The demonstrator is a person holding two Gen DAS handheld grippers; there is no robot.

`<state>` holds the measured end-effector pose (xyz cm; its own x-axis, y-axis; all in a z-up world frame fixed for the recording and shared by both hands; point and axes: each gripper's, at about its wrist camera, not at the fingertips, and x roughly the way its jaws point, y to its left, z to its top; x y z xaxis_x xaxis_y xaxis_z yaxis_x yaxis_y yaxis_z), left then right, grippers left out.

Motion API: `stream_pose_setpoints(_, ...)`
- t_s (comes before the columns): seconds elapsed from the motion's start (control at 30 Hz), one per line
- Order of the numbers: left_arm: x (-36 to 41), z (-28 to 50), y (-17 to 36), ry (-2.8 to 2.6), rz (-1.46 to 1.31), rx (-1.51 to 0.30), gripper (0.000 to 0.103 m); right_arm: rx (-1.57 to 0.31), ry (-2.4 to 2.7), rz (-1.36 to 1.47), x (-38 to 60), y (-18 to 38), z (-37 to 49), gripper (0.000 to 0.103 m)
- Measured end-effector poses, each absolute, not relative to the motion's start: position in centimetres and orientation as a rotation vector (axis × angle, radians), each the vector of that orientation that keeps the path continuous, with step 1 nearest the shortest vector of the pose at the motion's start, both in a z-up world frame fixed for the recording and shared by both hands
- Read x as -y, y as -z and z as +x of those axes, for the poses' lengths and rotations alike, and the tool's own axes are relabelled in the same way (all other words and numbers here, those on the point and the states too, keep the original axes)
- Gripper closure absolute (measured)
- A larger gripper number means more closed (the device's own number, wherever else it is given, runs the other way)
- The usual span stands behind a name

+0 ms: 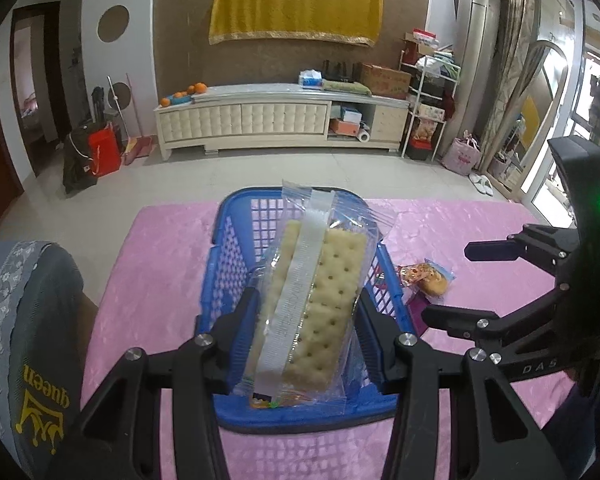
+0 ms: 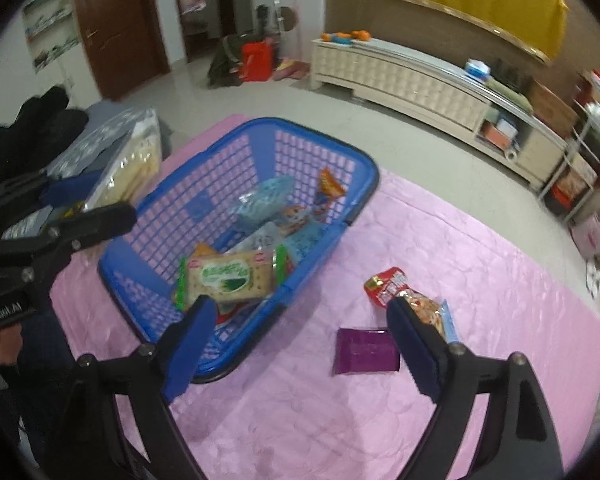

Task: Organize snacks
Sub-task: 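Open both grippers over the basket to drop the gum and cracker packets, then withdraw both grippers from the basket toward the remaining snacks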

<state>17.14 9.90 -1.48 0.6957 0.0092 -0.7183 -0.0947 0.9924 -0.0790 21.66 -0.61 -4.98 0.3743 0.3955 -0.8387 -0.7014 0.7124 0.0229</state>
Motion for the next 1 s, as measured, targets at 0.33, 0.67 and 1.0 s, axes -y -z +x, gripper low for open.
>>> stream_pose_setpoints(0.33,-9.0,21.1,3.7,-0.023,-0.075,-0.873,0.058,-0.941,-0.682,-0.299,1.3,6.3,24.2,0.013)
stream_pose_setpoints(0.67,-9.8,23.1,6.9,-0.018,-0.1,-0.957,0.058,-0.988,-0.657,-0.263,1.6,8.4,25.9,0.013)
stream_pose_setpoints(1.0,-8.5,21.3,4.9,0.002,-0.053,-0.917,0.021,-0.982,-0.647,-0.222,3.0,6.9,25.1,0.013)
